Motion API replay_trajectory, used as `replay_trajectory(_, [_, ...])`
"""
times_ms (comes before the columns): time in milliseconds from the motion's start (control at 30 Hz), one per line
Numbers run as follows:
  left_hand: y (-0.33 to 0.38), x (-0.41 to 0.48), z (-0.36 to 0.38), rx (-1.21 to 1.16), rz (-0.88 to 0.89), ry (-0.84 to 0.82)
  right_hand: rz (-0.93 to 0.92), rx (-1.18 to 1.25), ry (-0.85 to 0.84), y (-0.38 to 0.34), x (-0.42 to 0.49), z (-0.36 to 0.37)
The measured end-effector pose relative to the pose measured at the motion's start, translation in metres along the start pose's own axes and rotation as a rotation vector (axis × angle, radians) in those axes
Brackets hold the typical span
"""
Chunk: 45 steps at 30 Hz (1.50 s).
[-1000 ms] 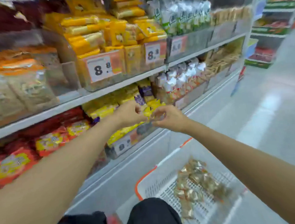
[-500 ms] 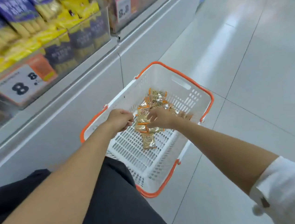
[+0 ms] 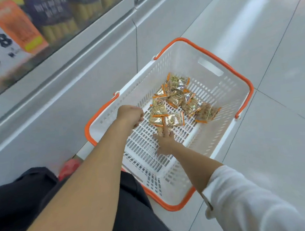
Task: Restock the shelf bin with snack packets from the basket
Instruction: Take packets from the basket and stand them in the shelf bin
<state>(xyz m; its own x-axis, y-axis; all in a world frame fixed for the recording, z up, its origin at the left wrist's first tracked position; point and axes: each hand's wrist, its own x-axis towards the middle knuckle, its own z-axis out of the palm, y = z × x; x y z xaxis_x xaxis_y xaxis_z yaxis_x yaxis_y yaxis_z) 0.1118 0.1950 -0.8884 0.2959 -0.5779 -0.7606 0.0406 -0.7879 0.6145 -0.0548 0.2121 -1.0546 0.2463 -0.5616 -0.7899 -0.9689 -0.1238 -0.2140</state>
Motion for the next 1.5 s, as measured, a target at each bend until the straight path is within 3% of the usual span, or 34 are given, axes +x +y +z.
replay_trajectory(167, [0.001,0.001,-0.005,-0.044,-0.035,-0.016,0.017,0.076,0.304,-0.004,-0.011,0.022])
replay_trajectory(300, [0.002,0.002,-0.004,-0.069,-0.059,0.003,0.076,0.402,0.429,-0.014,-0.031,0.005])
replay_trajectory(467, [0.009,-0.015,-0.002,-0.032,-0.011,0.057,-0.316,0.450,0.679,-0.040,-0.079,-0.048])
replay_trajectory(633, [0.040,-0.058,-0.026,-0.131,0.096,-0.060,-0.754,0.264,0.803,-0.068,-0.135,-0.106])
replay_trajectory(733, [0.067,-0.089,-0.045,-0.240,0.257,-0.093,-0.849,0.229,0.849,-0.085,-0.167,-0.136])
replay_trajectory(833, [0.099,-0.128,-0.059,-0.236,0.433,-0.086,-0.847,0.509,0.969,-0.109,-0.205,-0.166])
replay_trajectory(967, [0.137,-0.175,-0.083,-0.177,0.604,0.006,-0.696,0.846,0.834,-0.144,-0.253,-0.214])
replay_trajectory(1100, [0.158,-0.218,-0.113,-0.185,0.756,0.024,-0.745,0.828,0.515,-0.160,-0.294,-0.252])
replay_trajectory(1200, [0.164,-0.242,-0.138,-0.076,0.824,0.143,-0.815,0.759,0.432,-0.173,-0.322,-0.269])
replay_trajectory(1300, [0.170,-0.269,-0.170,-0.043,0.870,0.148,-0.857,0.619,0.467,-0.193,-0.350,-0.289])
replay_trajectory(1500, [0.195,-0.347,-0.252,0.103,1.006,0.188,-0.971,0.353,0.761,-0.262,-0.414,-0.342])
